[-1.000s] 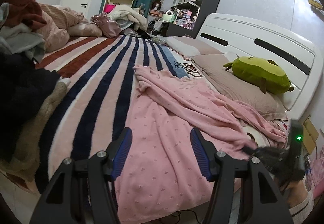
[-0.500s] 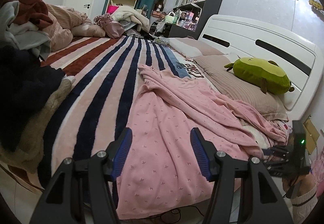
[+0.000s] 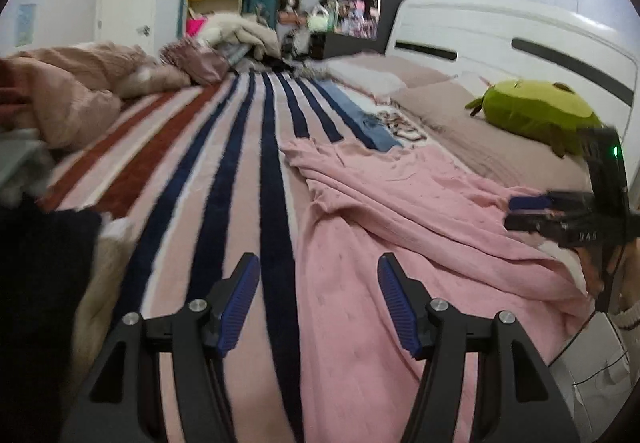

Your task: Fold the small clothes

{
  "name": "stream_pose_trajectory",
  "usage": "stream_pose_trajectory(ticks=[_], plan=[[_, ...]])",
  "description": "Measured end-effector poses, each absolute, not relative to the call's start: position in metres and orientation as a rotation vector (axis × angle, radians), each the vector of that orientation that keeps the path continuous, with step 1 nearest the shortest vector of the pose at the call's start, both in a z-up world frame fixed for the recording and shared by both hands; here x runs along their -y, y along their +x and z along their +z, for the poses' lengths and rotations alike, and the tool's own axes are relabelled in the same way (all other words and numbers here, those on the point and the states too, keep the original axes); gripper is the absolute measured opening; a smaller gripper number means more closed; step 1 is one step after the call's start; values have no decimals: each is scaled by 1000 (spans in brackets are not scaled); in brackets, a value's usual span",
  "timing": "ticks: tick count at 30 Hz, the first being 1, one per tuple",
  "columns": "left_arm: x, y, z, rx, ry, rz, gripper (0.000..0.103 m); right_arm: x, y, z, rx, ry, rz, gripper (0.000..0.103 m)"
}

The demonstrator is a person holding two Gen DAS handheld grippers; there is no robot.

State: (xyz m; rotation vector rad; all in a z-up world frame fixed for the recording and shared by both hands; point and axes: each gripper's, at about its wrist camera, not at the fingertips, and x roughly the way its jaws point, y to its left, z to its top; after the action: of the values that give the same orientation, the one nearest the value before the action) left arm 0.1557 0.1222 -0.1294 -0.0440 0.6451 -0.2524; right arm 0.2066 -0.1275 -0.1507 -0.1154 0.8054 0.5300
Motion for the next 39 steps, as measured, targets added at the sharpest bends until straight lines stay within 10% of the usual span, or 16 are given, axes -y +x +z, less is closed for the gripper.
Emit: stream_pose_trajectory(ticks=[10,14,17,28,35,39], plan=[[-108,287,-181,-875,-102,-375,46,25,325,-174,-879,-114,636,60],[-111,301,-187,-902,-111,-347,2,-4,354,-192,-922,-170,630,51],[-121,297,-184,-878,-119,-305,1,-10,373,-204,-967,-122,660,9],[-133,293,-190,-886,-54,-166,1,16,400,-209,-927,-5,416,4],[-137,286,-184,-889,-74,-170,9,60,383,-186,-953,22,468,6],[-137,270,-173,-854,-117,-209,26,90,336,-165,-963,25,548,61]])
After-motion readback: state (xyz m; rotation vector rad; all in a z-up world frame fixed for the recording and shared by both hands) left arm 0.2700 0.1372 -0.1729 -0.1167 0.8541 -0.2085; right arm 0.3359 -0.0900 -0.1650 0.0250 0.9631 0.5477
